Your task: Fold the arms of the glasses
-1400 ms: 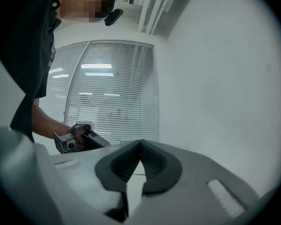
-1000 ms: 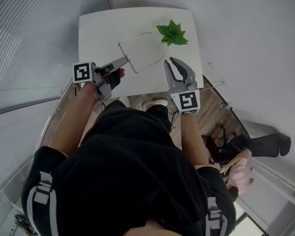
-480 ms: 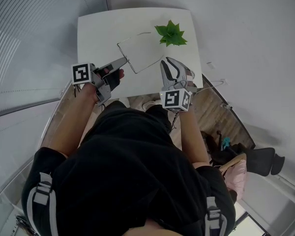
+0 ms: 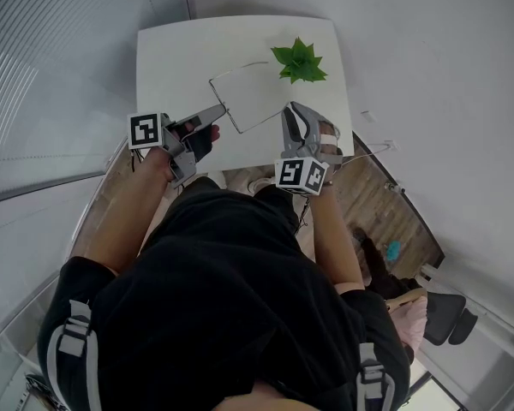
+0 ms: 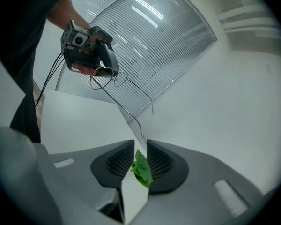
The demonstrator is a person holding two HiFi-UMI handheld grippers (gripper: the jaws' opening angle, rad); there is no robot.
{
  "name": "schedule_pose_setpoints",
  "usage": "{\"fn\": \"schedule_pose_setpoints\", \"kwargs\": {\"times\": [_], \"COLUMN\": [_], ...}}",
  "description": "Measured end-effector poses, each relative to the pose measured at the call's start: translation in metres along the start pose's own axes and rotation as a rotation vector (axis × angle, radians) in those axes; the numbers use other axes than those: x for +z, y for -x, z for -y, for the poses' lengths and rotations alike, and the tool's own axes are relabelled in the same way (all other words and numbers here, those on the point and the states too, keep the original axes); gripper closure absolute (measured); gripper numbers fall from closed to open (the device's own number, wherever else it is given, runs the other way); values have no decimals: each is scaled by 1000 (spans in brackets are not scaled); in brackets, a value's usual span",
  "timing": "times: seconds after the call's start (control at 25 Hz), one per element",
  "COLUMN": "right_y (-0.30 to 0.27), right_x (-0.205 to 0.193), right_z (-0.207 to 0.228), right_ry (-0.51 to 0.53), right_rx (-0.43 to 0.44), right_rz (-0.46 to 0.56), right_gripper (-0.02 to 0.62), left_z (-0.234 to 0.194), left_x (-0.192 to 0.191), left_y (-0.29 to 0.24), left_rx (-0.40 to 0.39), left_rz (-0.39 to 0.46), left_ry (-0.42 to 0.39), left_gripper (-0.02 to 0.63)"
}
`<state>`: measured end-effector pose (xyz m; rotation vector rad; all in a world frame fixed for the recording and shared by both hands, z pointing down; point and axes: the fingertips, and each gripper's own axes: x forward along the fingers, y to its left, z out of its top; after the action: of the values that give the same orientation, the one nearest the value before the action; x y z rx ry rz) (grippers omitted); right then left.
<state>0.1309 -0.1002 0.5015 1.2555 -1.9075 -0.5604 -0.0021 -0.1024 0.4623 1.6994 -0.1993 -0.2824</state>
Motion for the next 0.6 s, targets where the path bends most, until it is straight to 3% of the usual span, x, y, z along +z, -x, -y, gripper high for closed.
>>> {"fn": "schedule_pose_setpoints", "kwargs": {"times": [0.6], "right_y": [-3], "right_x": [-5], "right_z": [-1], "right_ry": [86], "right_rx": [-37], "right_rz": [-22], "right_gripper": [554], "left_z": [2], "left_x": [-3], "left_y": [-1], "left_rx": [-2], "left_rz": [-13], "left_ry": [13], "left_gripper": [594]}}
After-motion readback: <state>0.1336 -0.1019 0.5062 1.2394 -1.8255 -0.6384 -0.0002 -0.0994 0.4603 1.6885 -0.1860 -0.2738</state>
